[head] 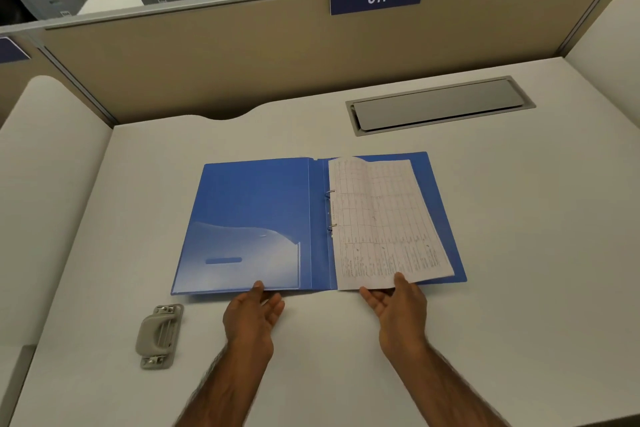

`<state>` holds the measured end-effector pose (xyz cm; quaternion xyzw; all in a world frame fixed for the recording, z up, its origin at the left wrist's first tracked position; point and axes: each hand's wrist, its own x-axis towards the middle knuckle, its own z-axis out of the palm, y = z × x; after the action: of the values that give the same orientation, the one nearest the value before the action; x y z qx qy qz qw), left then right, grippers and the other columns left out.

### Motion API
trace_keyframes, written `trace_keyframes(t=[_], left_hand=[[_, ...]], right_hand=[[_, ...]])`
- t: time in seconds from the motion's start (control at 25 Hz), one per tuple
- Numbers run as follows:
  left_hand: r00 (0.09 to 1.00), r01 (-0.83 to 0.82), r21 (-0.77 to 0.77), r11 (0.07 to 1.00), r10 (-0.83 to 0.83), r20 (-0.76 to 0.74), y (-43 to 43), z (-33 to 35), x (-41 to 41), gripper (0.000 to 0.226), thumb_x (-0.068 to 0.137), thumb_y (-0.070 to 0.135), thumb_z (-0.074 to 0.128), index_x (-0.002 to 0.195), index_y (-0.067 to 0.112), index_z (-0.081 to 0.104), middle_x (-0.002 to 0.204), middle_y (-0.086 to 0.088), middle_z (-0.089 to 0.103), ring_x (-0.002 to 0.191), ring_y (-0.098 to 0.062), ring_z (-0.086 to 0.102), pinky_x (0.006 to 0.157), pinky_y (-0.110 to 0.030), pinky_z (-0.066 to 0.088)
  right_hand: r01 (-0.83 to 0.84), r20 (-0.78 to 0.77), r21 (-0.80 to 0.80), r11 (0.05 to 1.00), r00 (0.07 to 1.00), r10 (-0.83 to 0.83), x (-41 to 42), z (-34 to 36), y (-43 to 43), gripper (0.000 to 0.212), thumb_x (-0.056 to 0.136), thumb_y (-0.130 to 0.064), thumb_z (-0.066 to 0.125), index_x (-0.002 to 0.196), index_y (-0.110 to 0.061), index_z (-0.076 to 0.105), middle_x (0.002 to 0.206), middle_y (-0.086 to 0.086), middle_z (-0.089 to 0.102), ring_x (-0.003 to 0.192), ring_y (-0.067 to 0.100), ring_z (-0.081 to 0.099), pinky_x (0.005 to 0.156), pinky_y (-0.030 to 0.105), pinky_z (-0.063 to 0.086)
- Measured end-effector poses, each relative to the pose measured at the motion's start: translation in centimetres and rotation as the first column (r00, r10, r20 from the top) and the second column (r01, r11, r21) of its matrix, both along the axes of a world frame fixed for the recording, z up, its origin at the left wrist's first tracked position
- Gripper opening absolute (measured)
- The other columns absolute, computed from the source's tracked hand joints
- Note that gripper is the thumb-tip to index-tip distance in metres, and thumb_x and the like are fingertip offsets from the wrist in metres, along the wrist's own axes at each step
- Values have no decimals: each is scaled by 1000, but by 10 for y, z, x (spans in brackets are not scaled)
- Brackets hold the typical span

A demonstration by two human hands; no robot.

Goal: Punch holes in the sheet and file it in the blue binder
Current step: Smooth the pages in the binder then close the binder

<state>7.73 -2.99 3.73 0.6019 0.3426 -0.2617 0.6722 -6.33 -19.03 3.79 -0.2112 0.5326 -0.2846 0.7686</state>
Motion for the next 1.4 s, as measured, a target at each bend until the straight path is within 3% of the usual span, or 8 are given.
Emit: trace_keyframes(t=[0.4,0.56,0.64,0.72,0.8,0.92,1.08,1.4], left_hand=[[999,38,-37,999,-37,35,3,-6,-5,26,95,11,62,119,0,58,101,-20,71,81,-32,73,54,-31,62],[998,50,-22,999,-49,28,5,-10,-5,21,95,12,63,113,1,61,101,-20,72,81,-32,74,56,-31,62],[998,62,5,998,-62,33,5,-12,-6,15,94,13,63,106,3,62,98,-19,73,80,-31,74,57,-31,62],[996,68,26,997,-69,50,5,-13,-7,12,95,13,63,102,4,63,97,-19,72,81,-31,74,59,-31,62],[996,70,32,997,-72,62,5,-15,-7,10,95,13,62,99,4,63,96,-19,72,82,-32,73,59,-31,62],[995,66,36,997,-69,68,5,-14,-8,9,95,12,62,98,4,63,95,-19,72,83,-33,73,59,-31,62],[996,44,21,999,-45,75,4,-14,-9,10,94,10,63,99,2,63,92,-20,72,83,-34,72,63,-32,63],[994,62,34,997,-65,91,5,-13,-10,12,94,12,64,102,3,64,94,-19,73,86,-35,73,73,-39,61]], right_hand=[[-267,-221,75,961,935,277,-11,9,-24,11,100,-27,54,108,-21,61,97,20,73,80,38,74,65,44,62],[-507,-399,80,858,773,494,-21,9,-16,28,98,-29,56,89,-5,65,74,16,74,61,31,72,56,39,60],[-708,-692,-224,670,599,402,-15,3,-7,24,95,-32,60,78,-15,63,64,1,69,57,20,68,57,35,61],[-817,-825,-518,254,556,106,2,0,-4,13,93,-38,60,92,-25,64,88,-5,70,82,16,68,76,32,59],[-895,-897,-436,-98,441,-37,31,-7,-13,46,94,-47,53,135,-27,51,139,7,55,128,28,51,107,46,40],[-938,-967,-185,-292,226,-115,72,-25,-35,74,94,-66,30,155,-35,3,166,8,0,151,34,-2,118,61,4],[-925,-975,-115,-363,174,-137,87,-47,-53,79,89,-78,16,155,-37,-1,166,6,-7,151,34,-9,114,67,5],[-956,-980,-89,-281,135,-148,85,-47,-74,85,82,-83,-1,152,-37,-15,164,3,-17,150,33,-14,114,67,1]])
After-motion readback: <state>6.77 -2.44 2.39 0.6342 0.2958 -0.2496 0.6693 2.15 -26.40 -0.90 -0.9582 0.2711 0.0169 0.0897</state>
